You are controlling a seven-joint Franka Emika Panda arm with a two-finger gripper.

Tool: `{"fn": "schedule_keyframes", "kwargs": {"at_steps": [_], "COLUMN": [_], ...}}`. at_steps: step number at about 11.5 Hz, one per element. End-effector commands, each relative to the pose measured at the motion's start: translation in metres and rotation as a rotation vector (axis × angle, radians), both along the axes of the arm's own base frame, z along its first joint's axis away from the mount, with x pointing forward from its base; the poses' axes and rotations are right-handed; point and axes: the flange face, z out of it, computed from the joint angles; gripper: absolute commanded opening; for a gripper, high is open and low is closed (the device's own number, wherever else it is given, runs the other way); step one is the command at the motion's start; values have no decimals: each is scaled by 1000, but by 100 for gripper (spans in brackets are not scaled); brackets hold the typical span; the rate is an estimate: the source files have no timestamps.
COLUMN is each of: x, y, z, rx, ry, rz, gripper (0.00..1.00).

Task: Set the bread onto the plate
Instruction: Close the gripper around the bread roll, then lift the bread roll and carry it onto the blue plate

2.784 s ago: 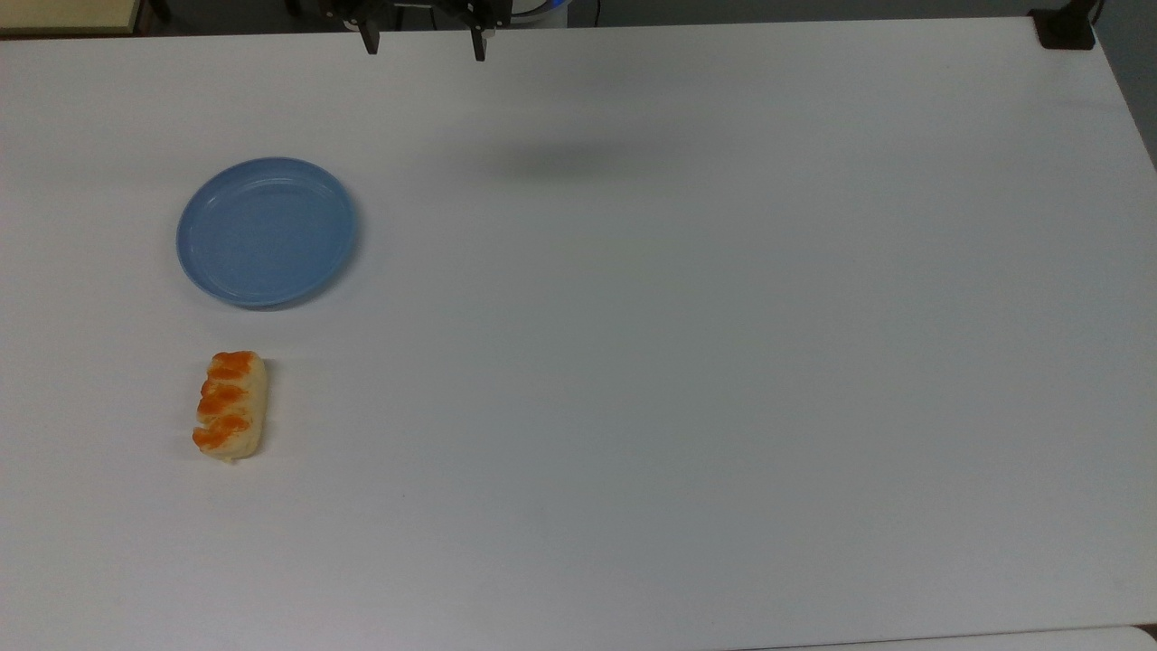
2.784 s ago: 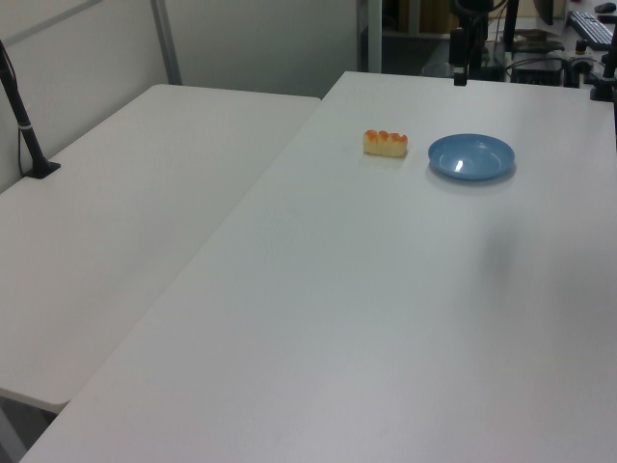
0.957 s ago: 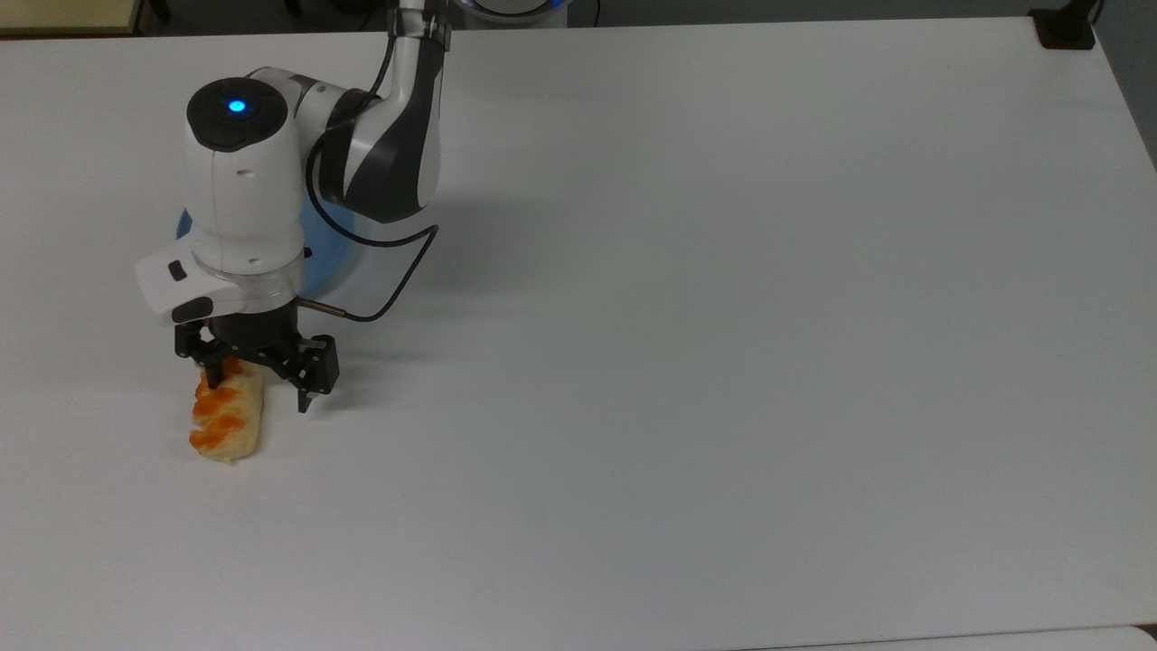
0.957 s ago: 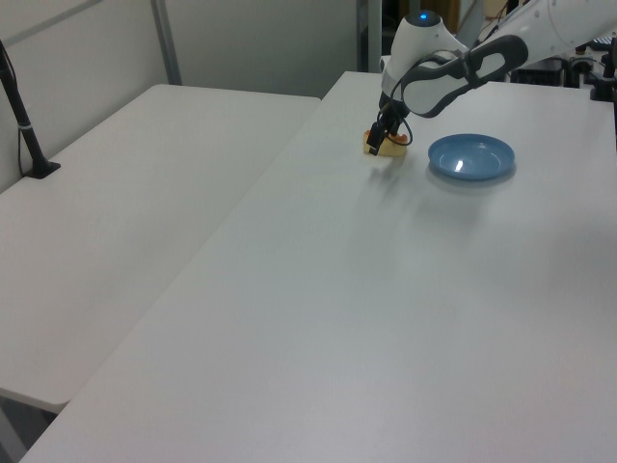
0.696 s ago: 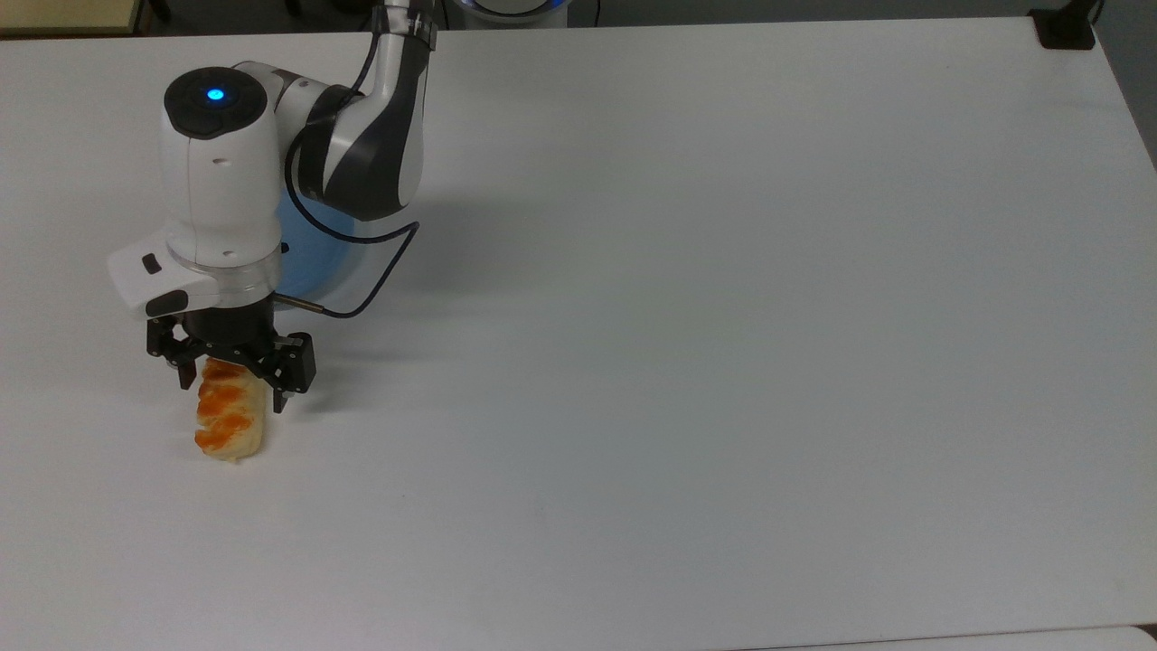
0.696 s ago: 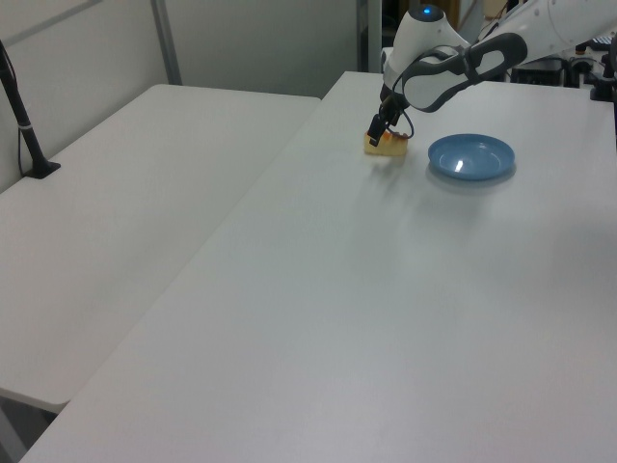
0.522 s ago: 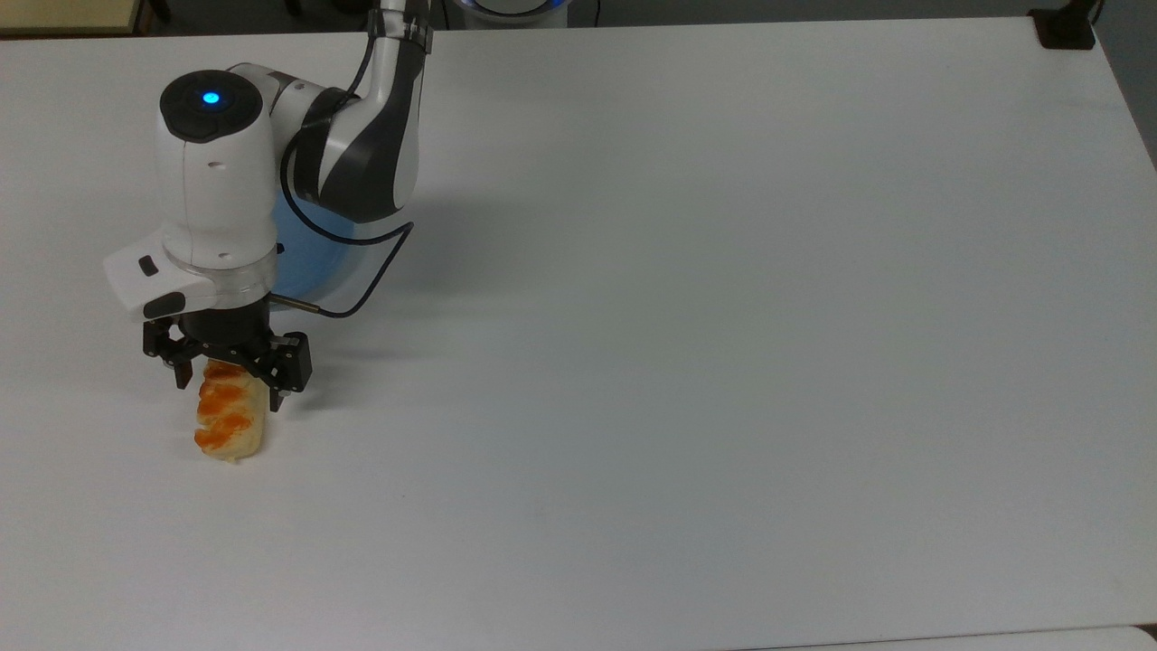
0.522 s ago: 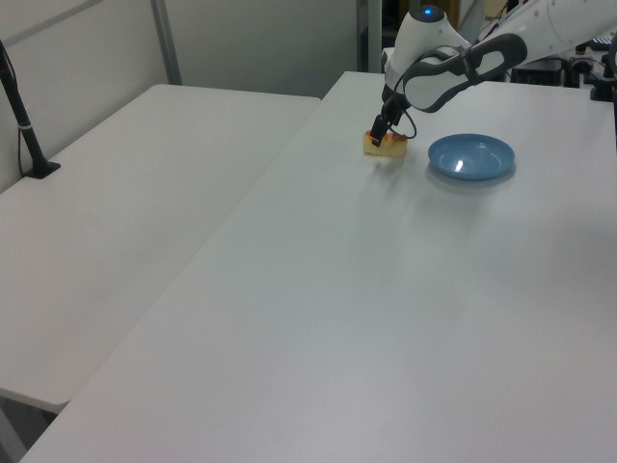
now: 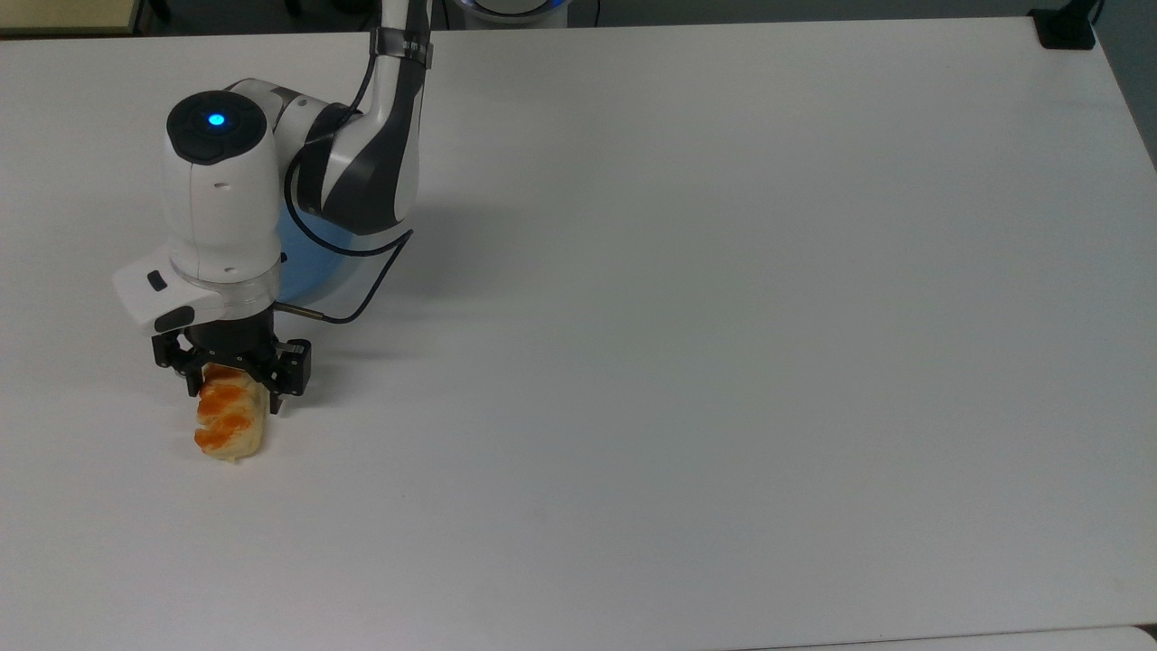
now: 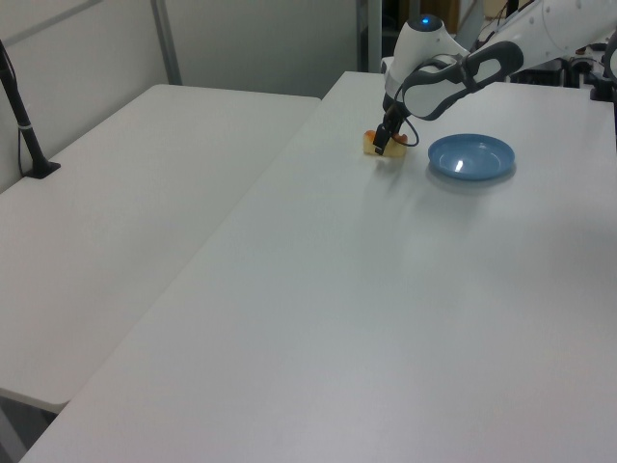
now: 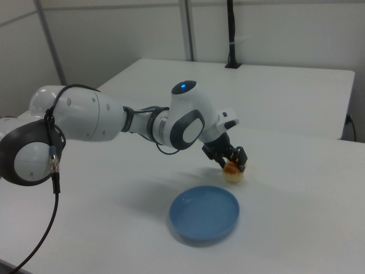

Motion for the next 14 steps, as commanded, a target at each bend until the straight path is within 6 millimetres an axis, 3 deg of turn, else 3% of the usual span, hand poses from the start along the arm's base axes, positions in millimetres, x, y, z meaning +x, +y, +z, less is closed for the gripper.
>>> {"fn": "schedule_keyframes", "kwargs": {"at_steps": [1,2,3,5,7,10,11,13,14], "x": [3,3,0,-36,-80,-159,-173,-179,-179], "y": [0,1,2,4,8,6,3,5,2], "z": [2,11,41,79,100,92,83,63,54], "rx": [-39,-41,-44,-23,17,83,94,100,102], "ry": [10,0,-26,28,92,178,199,236,251], "rz": [46,49,63,100,136,216,222,222,214], "gripper": [35,35,35,36,39,50,50,50,56]}}
